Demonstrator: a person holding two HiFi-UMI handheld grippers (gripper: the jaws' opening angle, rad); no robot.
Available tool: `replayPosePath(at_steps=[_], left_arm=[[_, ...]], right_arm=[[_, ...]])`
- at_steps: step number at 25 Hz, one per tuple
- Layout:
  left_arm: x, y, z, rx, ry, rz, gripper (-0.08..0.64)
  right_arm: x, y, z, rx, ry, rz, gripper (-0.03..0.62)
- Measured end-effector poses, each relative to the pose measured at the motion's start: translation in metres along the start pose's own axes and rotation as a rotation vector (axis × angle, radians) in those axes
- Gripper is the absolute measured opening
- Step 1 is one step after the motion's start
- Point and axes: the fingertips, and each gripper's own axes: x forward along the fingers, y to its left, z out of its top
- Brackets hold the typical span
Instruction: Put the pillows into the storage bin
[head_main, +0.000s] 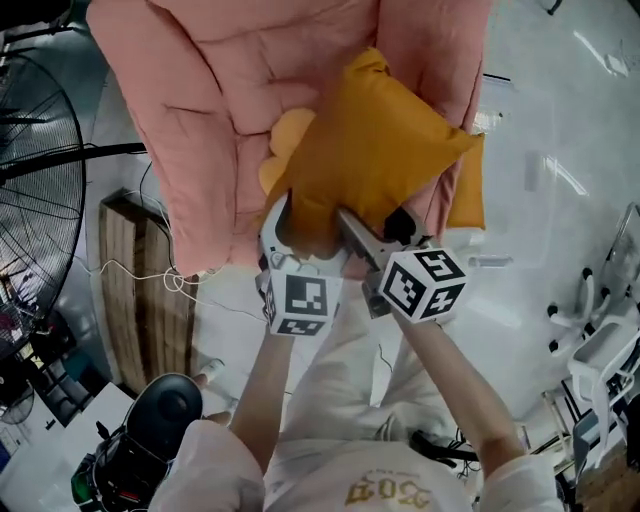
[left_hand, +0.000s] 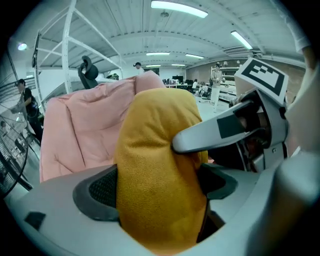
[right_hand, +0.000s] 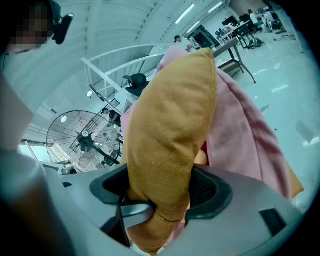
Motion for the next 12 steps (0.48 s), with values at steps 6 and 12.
replayPosePath(at_steps=[6, 12], left_arm=[[0.002, -0.039, 0.023, 0.059, -0.013, -0.036, 0.511], [0.015, -0.079, 0.045, 0.112, -0.001, -0.073, 0.511]], right_arm=[[-0.04, -0.02, 0.013, 0.024, -0.066, -0.022, 0.36], [-0.074, -0.05, 0.028, 0.069, -0.101, -0.038, 0.36]])
